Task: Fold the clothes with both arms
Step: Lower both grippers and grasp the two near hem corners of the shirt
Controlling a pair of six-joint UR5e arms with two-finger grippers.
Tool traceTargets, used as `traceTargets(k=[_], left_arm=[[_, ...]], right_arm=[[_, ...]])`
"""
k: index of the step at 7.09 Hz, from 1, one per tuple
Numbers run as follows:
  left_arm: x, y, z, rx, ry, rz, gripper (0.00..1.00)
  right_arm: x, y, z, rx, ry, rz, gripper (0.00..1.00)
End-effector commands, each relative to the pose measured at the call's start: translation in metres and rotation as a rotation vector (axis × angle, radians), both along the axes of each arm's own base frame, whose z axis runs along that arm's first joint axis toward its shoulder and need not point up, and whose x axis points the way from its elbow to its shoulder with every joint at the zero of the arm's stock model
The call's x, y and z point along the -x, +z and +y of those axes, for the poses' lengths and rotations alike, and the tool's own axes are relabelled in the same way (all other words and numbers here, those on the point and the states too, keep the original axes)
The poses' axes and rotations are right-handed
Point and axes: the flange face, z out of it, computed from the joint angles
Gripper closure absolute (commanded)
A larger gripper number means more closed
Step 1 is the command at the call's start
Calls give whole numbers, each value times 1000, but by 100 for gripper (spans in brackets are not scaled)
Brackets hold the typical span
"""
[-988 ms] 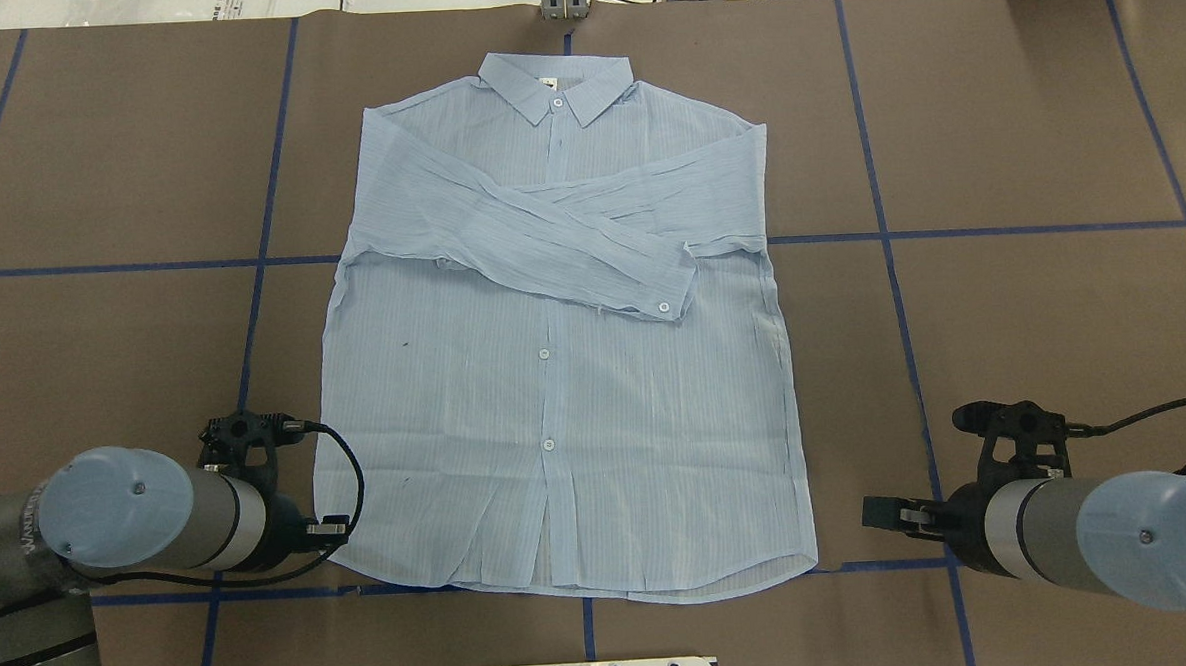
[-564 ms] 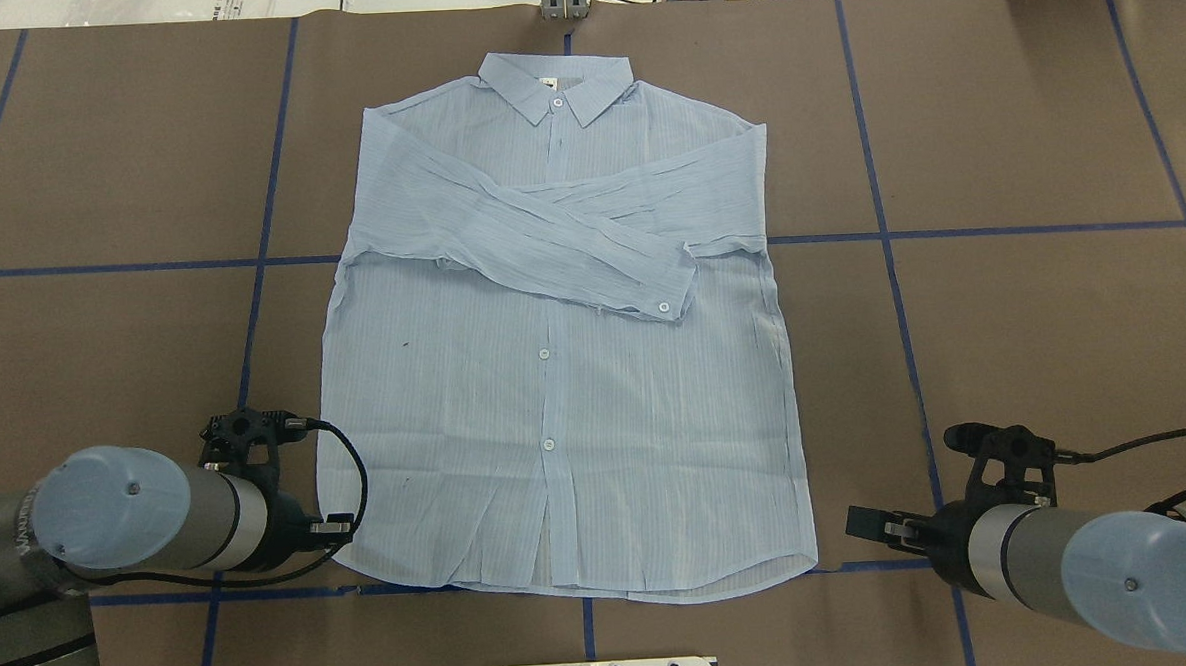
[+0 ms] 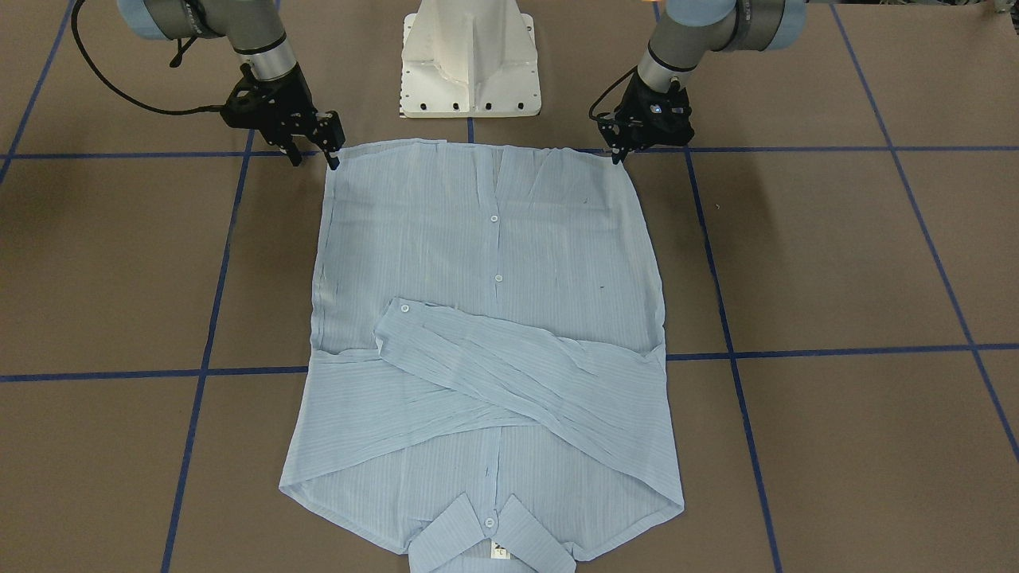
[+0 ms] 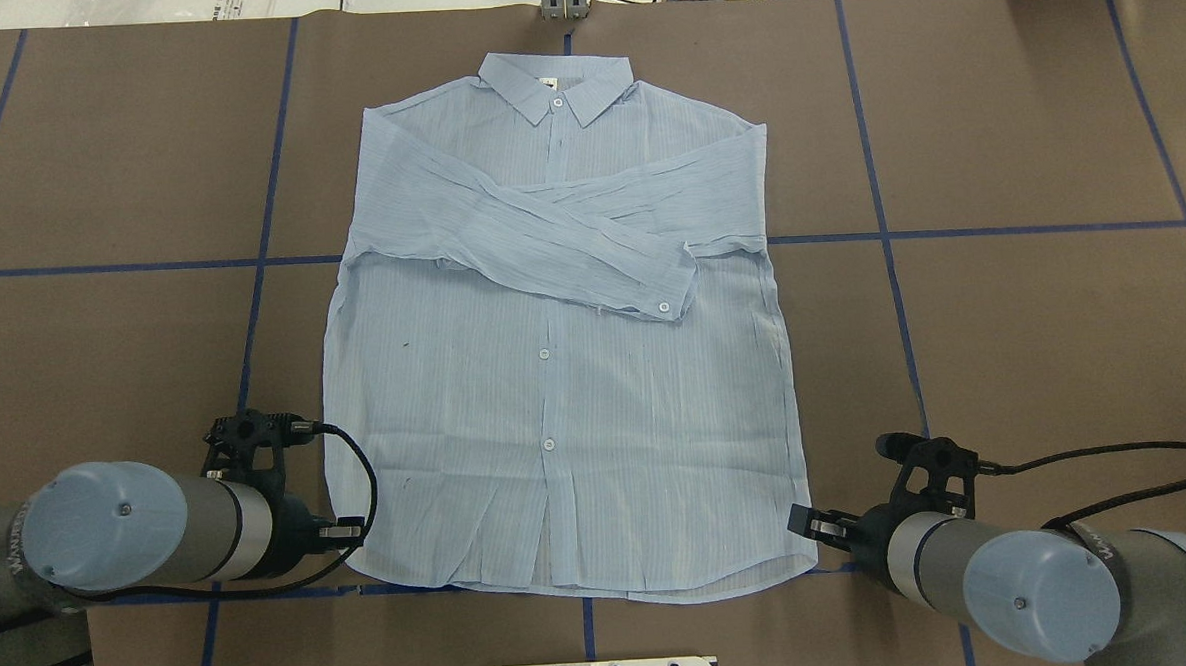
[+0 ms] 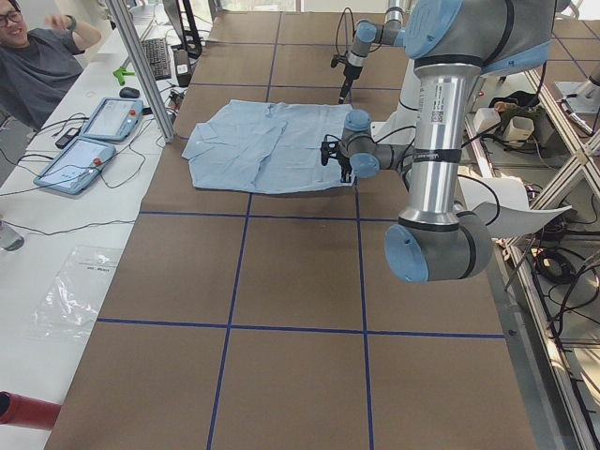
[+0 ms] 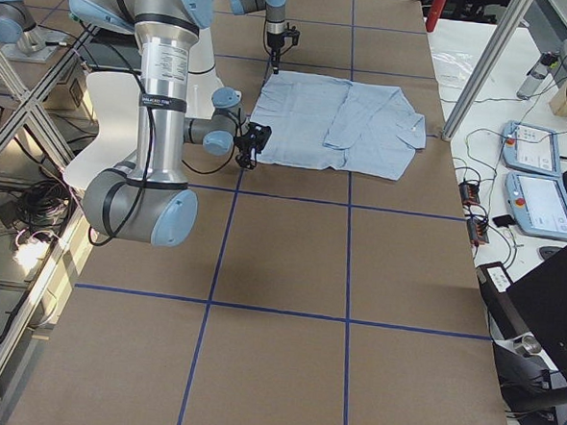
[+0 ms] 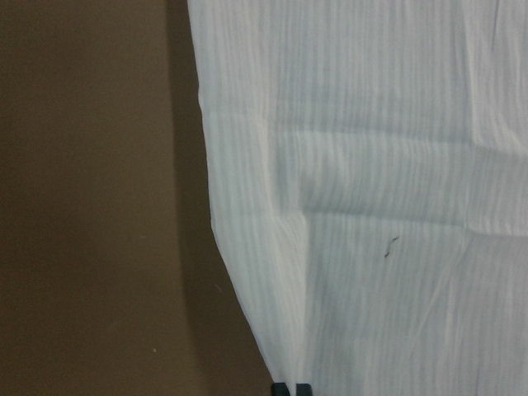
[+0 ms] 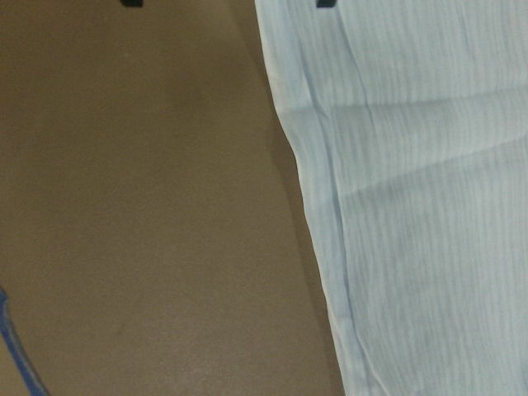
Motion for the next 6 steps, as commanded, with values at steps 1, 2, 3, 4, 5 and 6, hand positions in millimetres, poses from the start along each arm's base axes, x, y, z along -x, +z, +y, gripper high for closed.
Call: traceTargets(k=[1, 2, 3, 4, 5, 6], left_arm=[[-1, -2, 3, -5, 3, 3, 100], [-1, -2, 3, -5, 3, 3, 100], [-1, -2, 3, -5, 3, 3, 100], [-1, -2, 3, -5, 3, 3, 100], [-1, -2, 3, -5, 3, 3, 100], [-1, -2, 3, -5, 3, 3, 100]], right_arm=[[5, -2, 3, -4, -4, -2, 46], [11, 1, 12, -17, -8, 35, 49], [23, -13, 17, -43, 4, 59, 52], [28, -15, 23, -43, -8, 71, 56], [31, -23, 23, -44, -8, 56, 67], [33, -23, 26, -45, -13, 56, 74]])
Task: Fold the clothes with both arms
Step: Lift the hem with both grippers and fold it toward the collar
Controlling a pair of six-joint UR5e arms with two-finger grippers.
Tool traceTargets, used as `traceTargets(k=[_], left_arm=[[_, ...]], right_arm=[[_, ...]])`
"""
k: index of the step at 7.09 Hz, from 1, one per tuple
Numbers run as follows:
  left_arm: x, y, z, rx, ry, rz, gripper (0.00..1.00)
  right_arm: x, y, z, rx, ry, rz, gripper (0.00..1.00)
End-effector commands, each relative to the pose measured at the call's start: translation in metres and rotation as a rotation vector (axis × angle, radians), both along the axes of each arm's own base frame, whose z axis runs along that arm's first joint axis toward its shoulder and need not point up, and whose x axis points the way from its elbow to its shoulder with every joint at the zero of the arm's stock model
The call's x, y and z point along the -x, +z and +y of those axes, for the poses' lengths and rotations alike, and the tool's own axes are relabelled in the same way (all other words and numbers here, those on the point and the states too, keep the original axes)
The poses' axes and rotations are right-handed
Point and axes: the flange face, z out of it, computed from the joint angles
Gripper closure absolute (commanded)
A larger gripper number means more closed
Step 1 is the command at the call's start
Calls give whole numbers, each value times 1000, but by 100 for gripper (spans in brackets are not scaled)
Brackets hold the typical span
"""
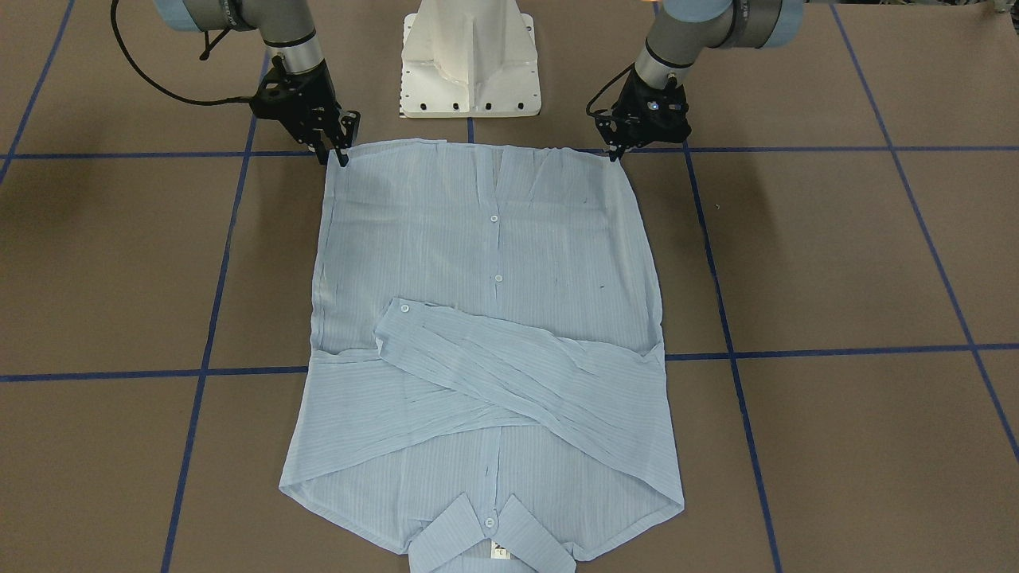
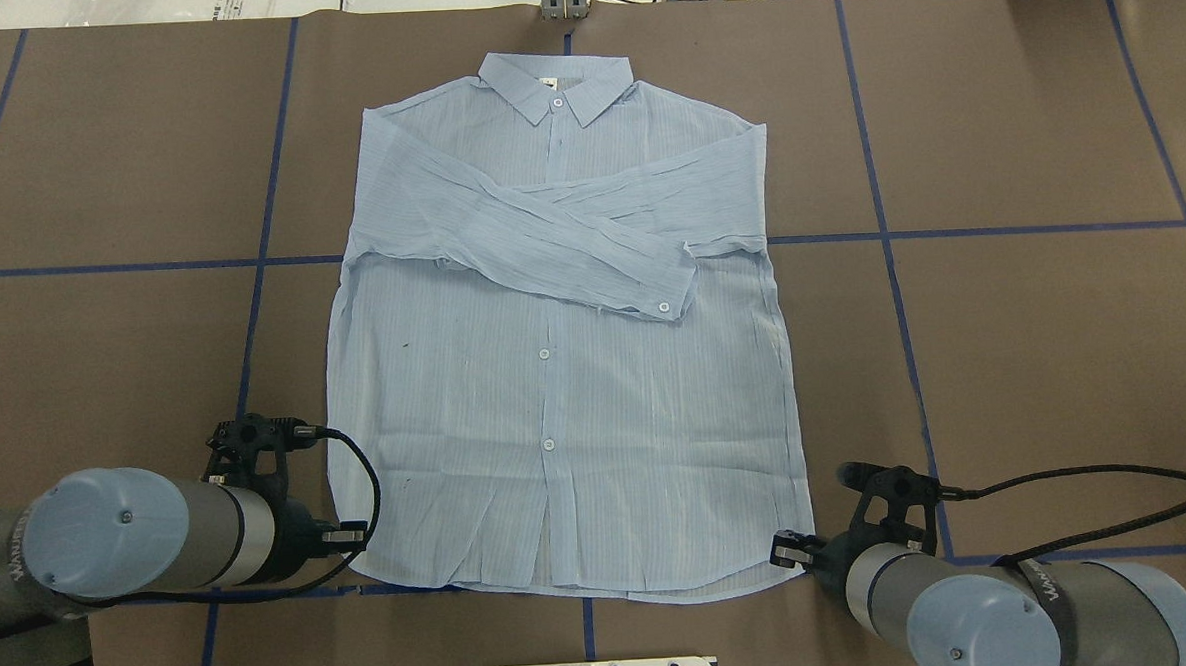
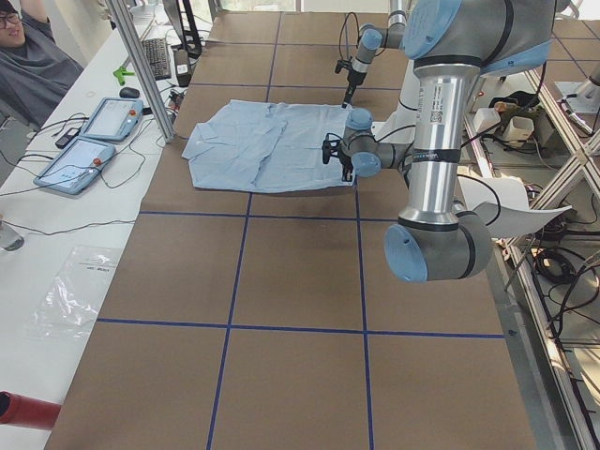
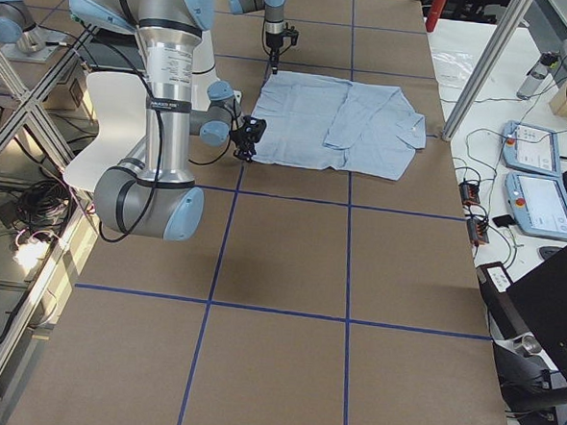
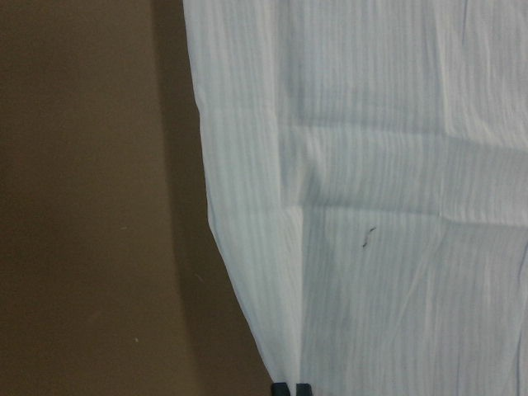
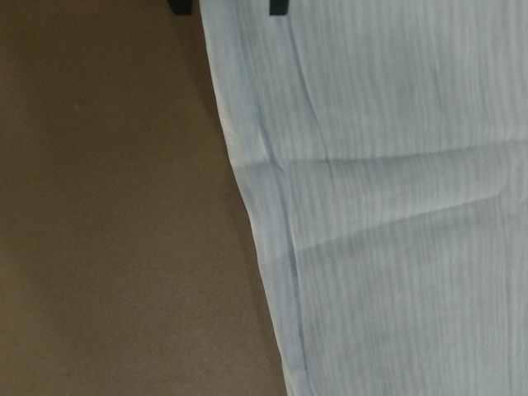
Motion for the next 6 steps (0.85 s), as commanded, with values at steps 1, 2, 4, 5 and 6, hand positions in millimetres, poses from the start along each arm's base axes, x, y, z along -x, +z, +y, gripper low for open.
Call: traceTargets(k=[1, 2, 4, 5, 6], left_arm=[[0, 0, 1, 0, 2, 0, 100], [0, 0, 1, 0, 2, 0, 100], [9, -18, 4, -11, 19, 37, 100], [28, -45, 12, -17, 35, 91, 100], [40, -66, 26, 21, 120, 151, 100]], right_arm=[[3, -4, 4, -1, -7, -4, 99], [3, -6, 4, -1, -9, -7, 100], [-21, -33, 9, 39, -45, 47, 100], [-43, -55, 13, 84, -85, 73, 100], [-69, -80, 20, 129, -128, 64, 100]])
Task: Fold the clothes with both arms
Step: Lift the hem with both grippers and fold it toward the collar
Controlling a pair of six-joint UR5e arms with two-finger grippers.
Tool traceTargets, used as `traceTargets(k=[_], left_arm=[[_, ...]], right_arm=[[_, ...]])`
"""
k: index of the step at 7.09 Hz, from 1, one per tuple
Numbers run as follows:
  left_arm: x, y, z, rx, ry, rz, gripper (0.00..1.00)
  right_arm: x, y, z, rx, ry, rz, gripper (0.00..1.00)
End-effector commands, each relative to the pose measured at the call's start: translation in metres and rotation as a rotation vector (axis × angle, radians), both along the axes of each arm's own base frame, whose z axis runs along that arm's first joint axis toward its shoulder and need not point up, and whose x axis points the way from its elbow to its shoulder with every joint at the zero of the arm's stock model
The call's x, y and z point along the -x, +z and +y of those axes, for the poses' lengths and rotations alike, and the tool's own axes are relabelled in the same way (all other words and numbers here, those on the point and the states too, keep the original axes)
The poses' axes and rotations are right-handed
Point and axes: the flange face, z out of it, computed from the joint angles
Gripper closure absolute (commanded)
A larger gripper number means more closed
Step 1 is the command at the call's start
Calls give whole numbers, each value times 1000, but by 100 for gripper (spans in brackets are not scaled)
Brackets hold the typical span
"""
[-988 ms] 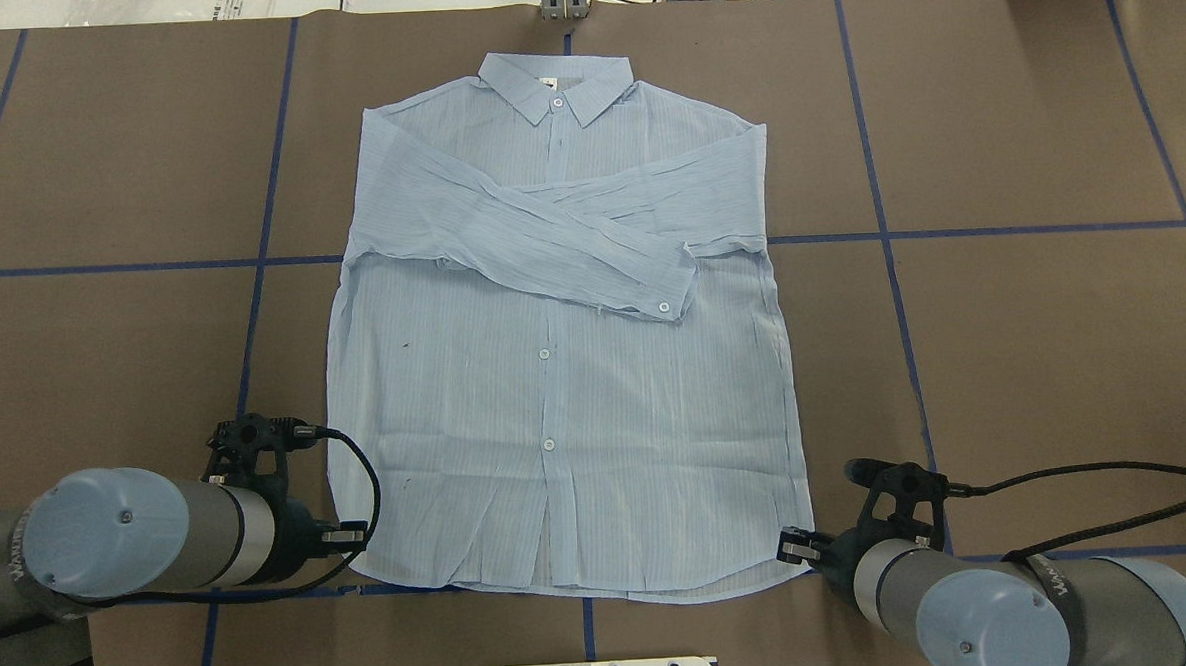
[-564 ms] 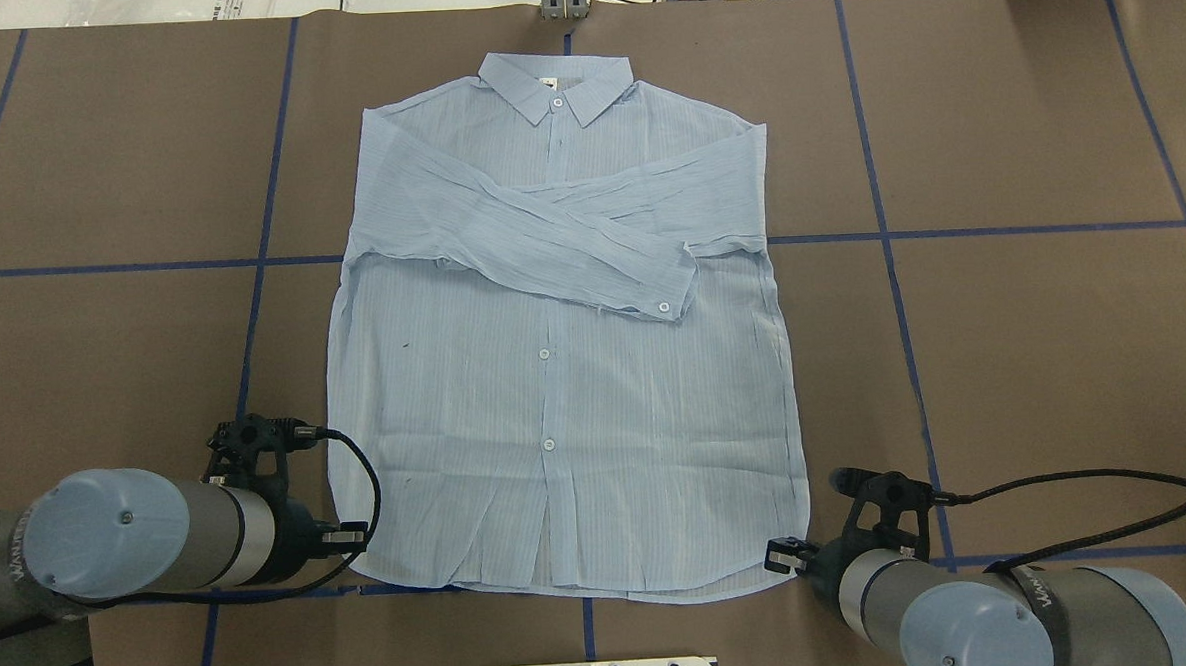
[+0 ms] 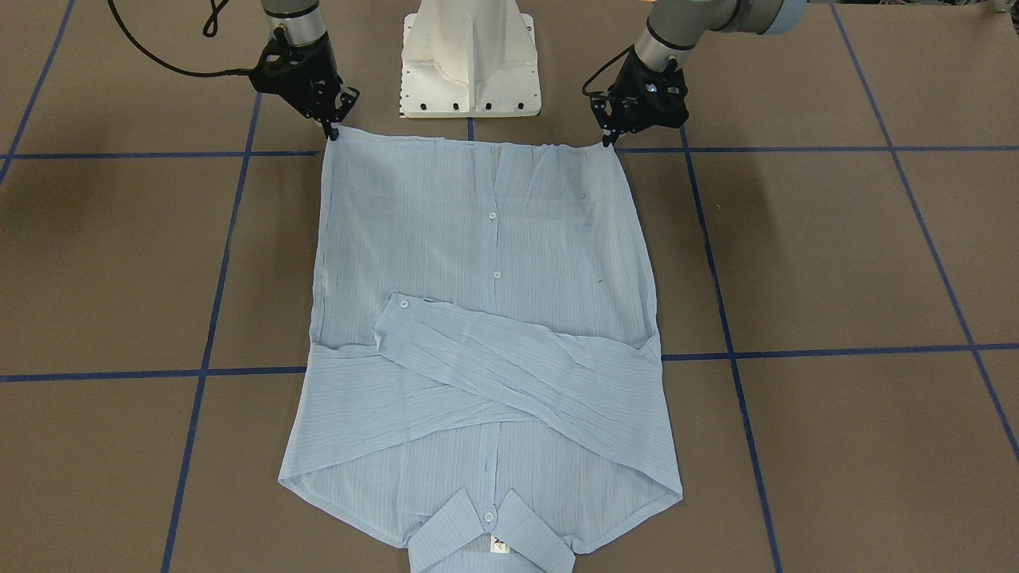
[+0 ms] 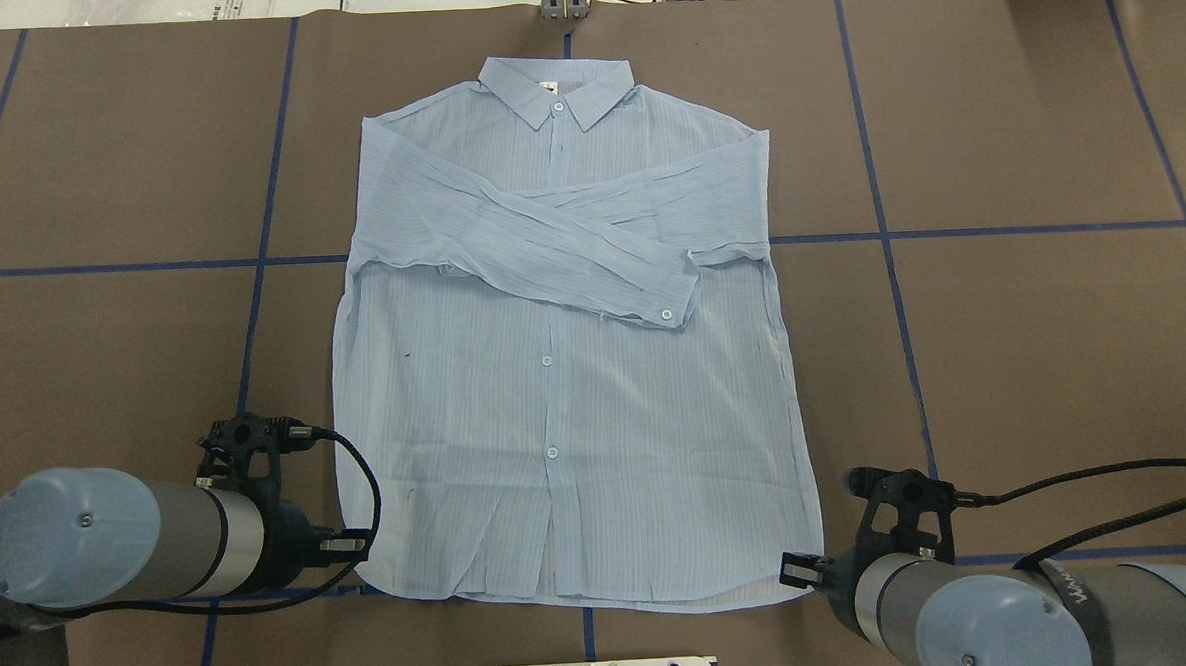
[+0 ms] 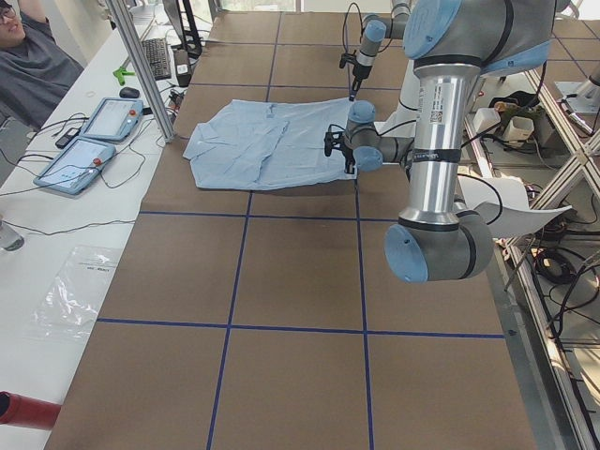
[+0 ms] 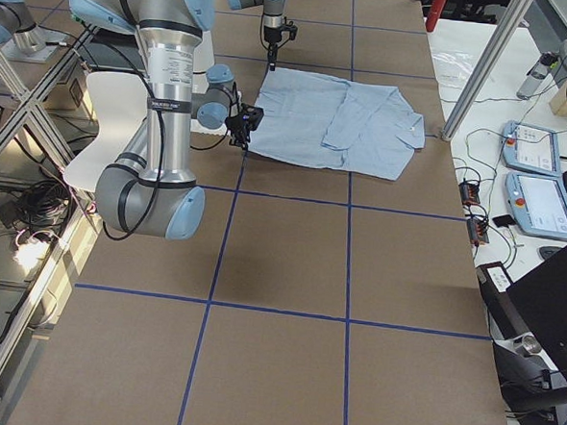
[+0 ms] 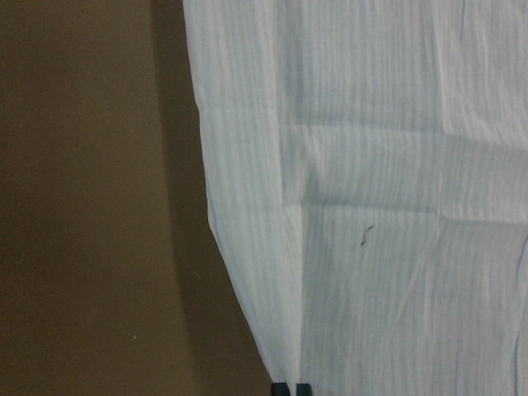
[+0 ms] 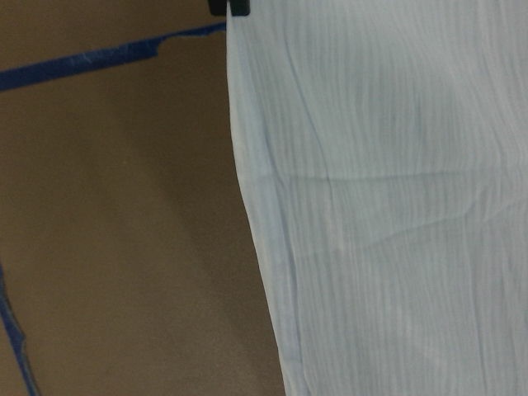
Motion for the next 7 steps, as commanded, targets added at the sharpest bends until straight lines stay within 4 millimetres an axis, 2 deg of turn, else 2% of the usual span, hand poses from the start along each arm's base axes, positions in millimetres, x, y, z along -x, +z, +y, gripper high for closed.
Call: traceTargets(k=[1, 2, 3, 4, 6, 7], left_arm=[[23, -45, 36, 41, 159, 111, 100], [33, -63, 59, 64, 237, 116, 100], [69, -99, 73, 87, 295, 144, 100], [80, -108, 72, 111, 303, 122, 100], [81, -113, -4, 92, 118, 122, 100], [75, -119, -65, 90, -2, 118, 100]], right_arm=[[-63, -55, 20, 115, -113, 11, 100], [-102, -88, 45, 143, -198, -7, 100], [-139, -113, 47, 178, -228, -34, 100], [-148, -136, 30, 233, -211, -75, 100], [-154, -146, -15, 209, -88, -78, 100], [-140, -147, -54, 176, -26, -56, 100]])
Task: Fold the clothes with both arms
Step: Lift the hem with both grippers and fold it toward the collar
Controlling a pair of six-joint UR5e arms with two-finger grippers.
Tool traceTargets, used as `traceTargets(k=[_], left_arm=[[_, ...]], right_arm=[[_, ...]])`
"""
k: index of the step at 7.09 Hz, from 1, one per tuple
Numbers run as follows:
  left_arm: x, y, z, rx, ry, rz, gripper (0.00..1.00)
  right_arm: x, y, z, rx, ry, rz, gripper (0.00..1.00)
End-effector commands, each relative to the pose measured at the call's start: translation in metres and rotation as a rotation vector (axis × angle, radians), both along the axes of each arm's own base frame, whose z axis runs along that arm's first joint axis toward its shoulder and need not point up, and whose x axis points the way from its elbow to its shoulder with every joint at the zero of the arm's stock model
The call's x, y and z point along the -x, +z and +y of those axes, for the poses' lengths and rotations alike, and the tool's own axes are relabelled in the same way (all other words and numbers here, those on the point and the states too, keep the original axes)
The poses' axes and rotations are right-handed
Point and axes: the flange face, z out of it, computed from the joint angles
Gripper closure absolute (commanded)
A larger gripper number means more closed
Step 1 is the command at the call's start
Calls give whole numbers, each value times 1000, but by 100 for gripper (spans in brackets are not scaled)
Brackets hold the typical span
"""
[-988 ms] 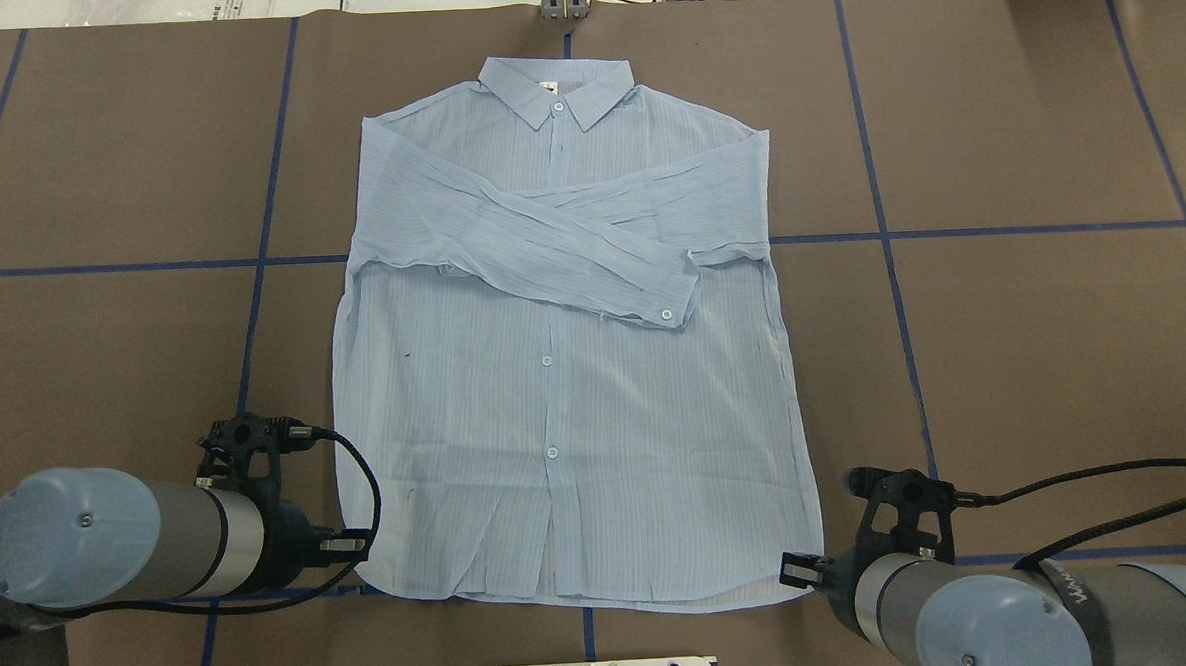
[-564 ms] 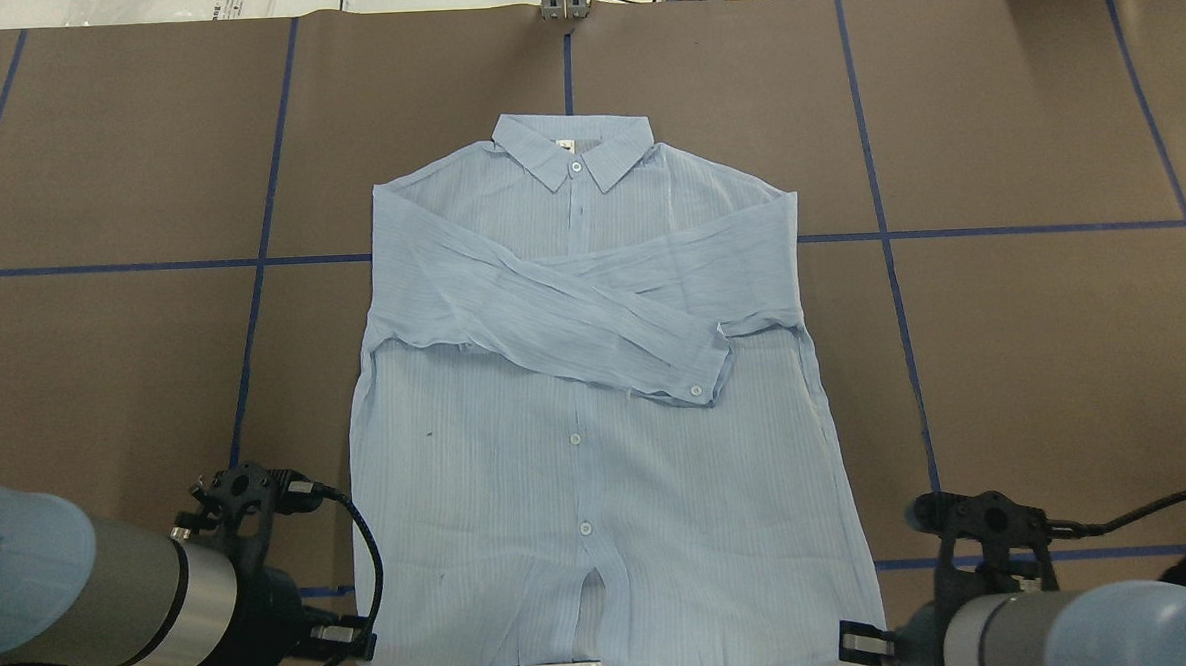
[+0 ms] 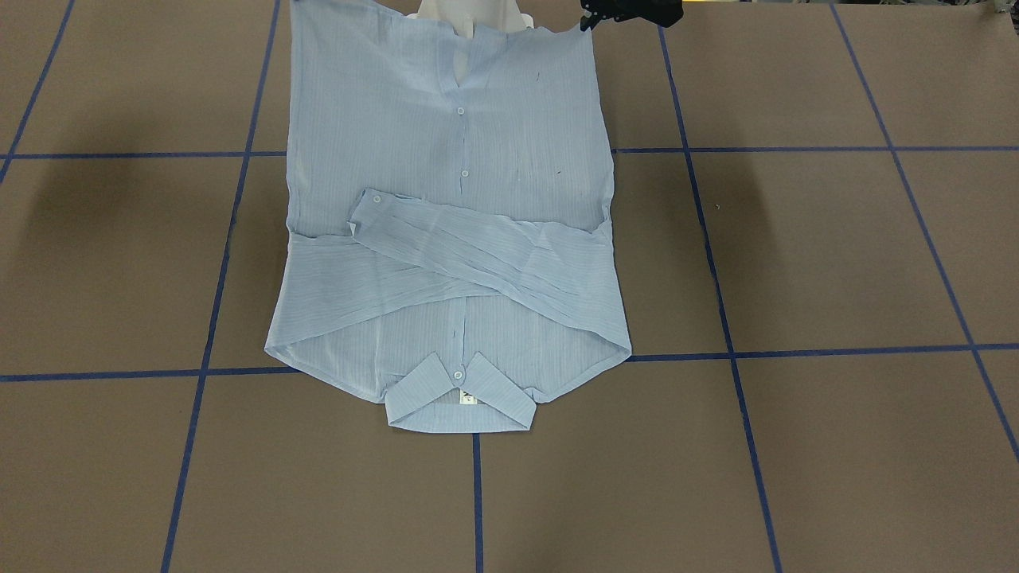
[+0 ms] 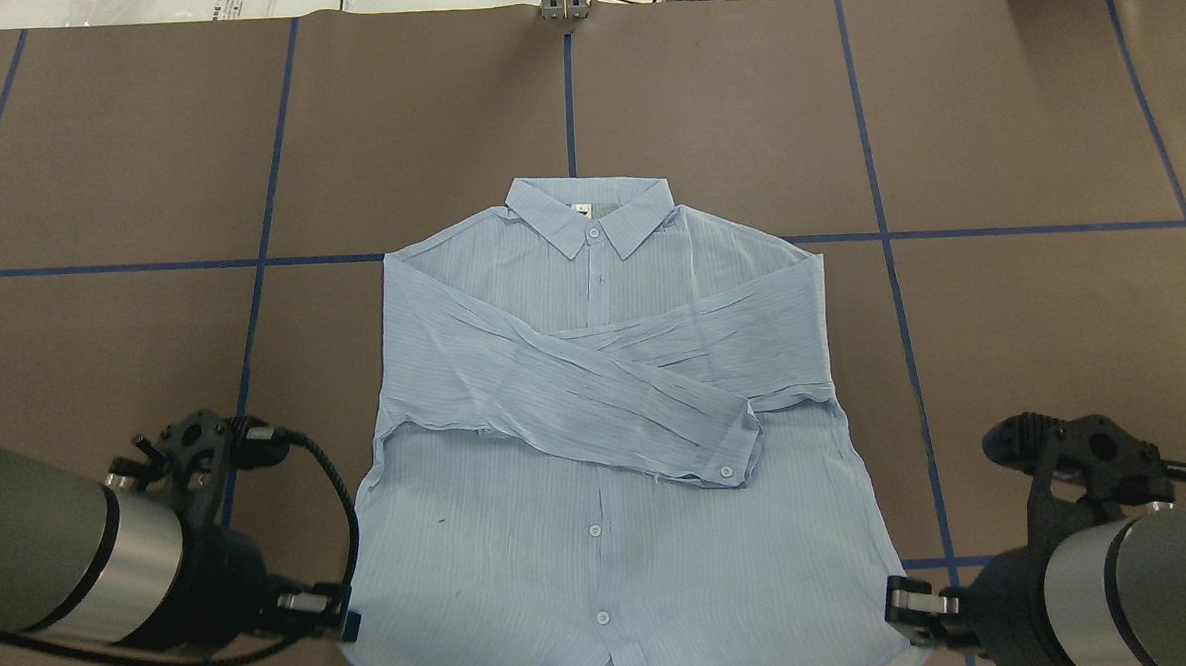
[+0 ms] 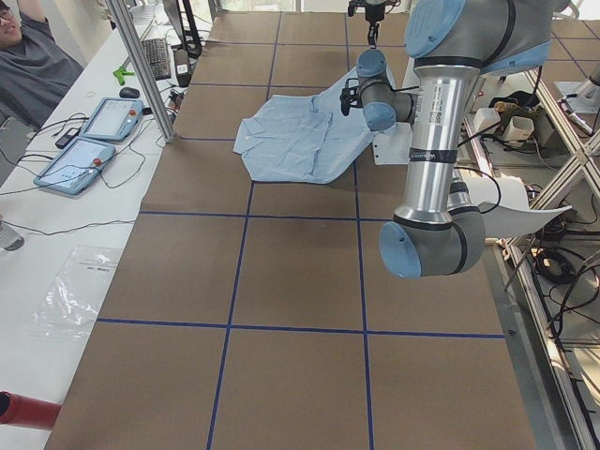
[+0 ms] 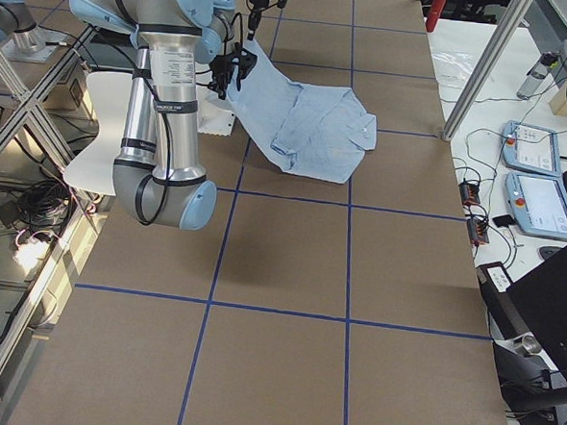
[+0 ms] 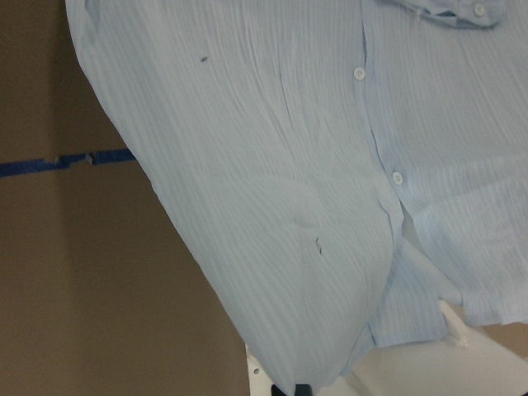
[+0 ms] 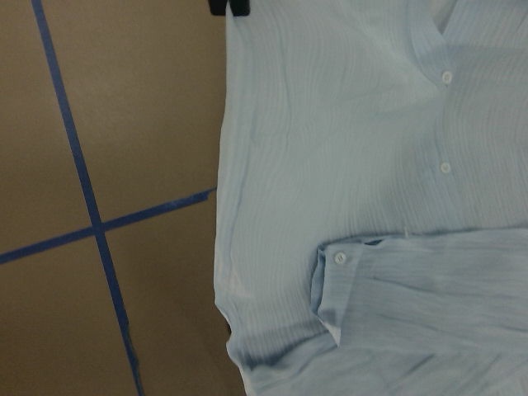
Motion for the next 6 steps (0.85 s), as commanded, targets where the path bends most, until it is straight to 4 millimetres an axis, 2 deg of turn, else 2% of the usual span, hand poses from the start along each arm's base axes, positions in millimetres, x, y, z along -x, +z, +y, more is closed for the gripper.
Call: traceTargets(k=[1, 2, 3, 4, 5, 6], left_arm=[[1, -9, -109, 7, -212, -23, 100], [23, -24, -150, -40, -295, -12, 100], [32, -29, -173, -42, -347, -15, 100], [21, -21, -194, -56, -403, -56, 100], [1, -16, -218, -60, -442, -98, 100], [-17, 0, -239, -97, -440, -154, 100]], right_arm=[[12, -3, -93, -80, 131, 58, 100], [-5, -4, -148, -147, 171, 89, 100], [-5, 1, -179, -167, 188, 128, 100], [-3, 5, -206, -189, 224, 109, 100], [10, 17, -230, -187, 241, 104, 100], [34, 34, -252, -188, 242, 105, 100]])
